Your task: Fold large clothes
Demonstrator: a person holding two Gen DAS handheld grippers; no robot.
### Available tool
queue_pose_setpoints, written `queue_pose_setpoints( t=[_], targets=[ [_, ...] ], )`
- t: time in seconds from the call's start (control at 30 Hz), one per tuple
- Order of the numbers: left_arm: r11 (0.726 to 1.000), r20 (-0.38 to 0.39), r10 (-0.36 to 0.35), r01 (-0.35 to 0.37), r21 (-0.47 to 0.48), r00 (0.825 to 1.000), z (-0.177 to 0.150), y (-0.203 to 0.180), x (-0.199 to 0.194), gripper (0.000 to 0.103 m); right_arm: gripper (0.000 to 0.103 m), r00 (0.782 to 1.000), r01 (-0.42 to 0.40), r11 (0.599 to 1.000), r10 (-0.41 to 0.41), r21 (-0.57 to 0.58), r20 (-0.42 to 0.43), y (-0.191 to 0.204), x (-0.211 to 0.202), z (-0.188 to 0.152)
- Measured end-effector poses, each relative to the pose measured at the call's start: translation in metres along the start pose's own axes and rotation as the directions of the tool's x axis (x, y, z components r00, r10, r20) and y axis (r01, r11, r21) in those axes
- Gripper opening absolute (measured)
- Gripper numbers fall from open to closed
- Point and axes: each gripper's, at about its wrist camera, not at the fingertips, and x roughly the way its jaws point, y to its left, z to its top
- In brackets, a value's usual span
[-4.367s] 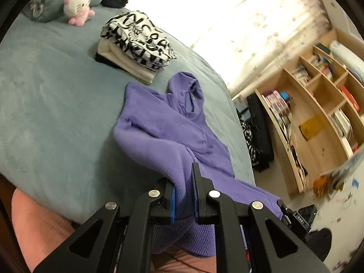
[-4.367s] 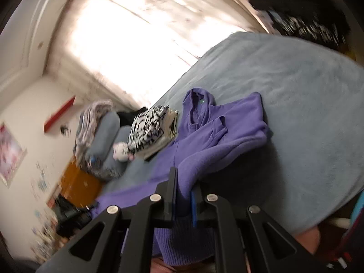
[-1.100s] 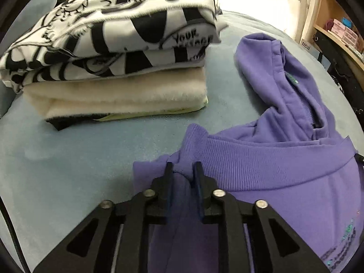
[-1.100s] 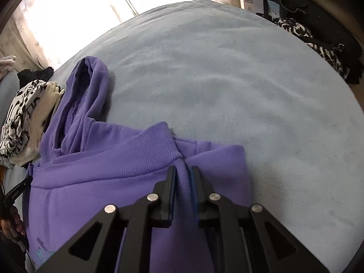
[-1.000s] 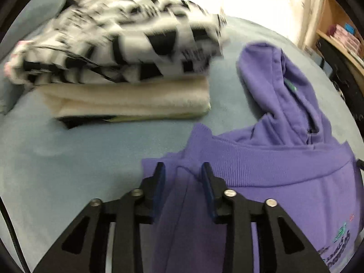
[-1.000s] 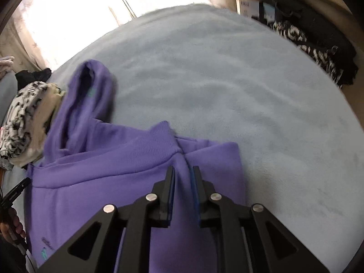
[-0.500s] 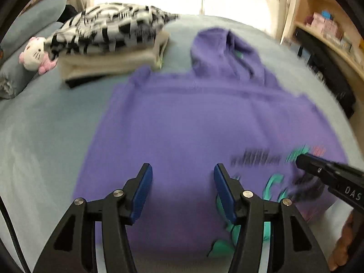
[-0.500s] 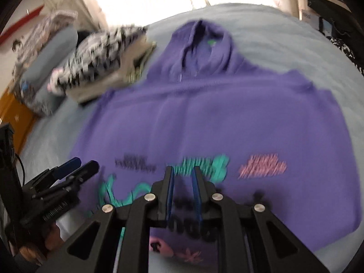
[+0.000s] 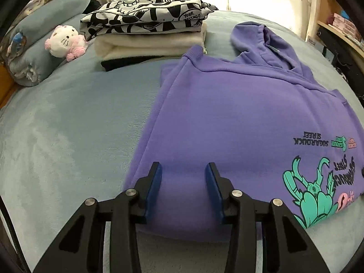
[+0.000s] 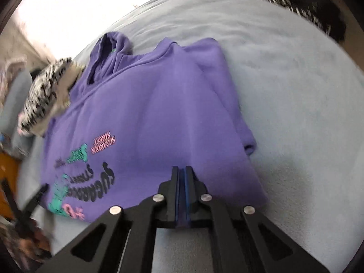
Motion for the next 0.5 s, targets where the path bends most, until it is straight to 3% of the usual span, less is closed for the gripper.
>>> queue_pose_setpoints(
  t=[0.37,0.47,0.5],
  targets=[
    [1.000,-0.010,-0.008,0.008,-0.008,1.000,0.009,0.001,0.007,0.042,0.006,0.999,0.016,1.000,-0.015,0.023,-0.038,0.010,0.014,0.002],
    [0.997,-0.021,-0.066,0.065,-0.046,0.998,0.015,0.006,0.006,0.047,0.007,0.998,0.054,0.998,-0.055,-0.016,-0.042,0.013,0.011,0.000],
    [0.990,-0.031,-0.120,0.118,-0.074,0.992,0.019,0.010,0.005,0.047,0.007,0.997,0.067,0.997,-0.068,-0.029,-0.043,0.015,0.011,0.000]
  ],
)
